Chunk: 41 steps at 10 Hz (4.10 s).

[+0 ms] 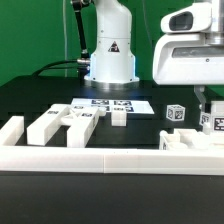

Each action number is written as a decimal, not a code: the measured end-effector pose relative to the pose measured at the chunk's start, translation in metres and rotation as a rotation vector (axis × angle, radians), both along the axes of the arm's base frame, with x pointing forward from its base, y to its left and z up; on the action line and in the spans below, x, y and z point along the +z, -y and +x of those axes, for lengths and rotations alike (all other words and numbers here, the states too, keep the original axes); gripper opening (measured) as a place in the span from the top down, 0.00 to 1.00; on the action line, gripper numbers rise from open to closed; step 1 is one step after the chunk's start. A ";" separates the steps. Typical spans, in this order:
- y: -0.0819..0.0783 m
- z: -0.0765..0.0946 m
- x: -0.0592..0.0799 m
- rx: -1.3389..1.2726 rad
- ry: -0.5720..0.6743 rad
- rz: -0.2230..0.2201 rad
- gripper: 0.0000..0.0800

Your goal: Assemble chair

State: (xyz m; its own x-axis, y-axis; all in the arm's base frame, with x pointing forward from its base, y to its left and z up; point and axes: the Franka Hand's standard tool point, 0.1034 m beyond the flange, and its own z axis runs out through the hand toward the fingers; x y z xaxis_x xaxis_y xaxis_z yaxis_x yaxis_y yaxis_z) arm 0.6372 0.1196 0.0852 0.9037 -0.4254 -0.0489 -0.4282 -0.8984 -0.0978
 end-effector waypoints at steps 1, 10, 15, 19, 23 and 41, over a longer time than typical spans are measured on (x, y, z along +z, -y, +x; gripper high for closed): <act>0.000 0.000 0.000 -0.109 -0.012 -0.001 0.64; -0.005 0.001 0.000 -0.898 -0.088 0.000 0.64; -0.006 0.000 0.000 -0.949 -0.098 0.005 0.35; -0.009 -0.001 0.001 -0.664 -0.073 0.002 0.20; -0.010 -0.002 0.001 -0.359 -0.044 -0.015 0.19; -0.008 -0.001 -0.002 -0.074 0.008 -0.030 0.64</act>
Offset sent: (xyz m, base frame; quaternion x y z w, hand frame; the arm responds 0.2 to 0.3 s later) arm -0.0062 0.0040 -0.0106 0.0041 -0.0026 0.2908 0.9568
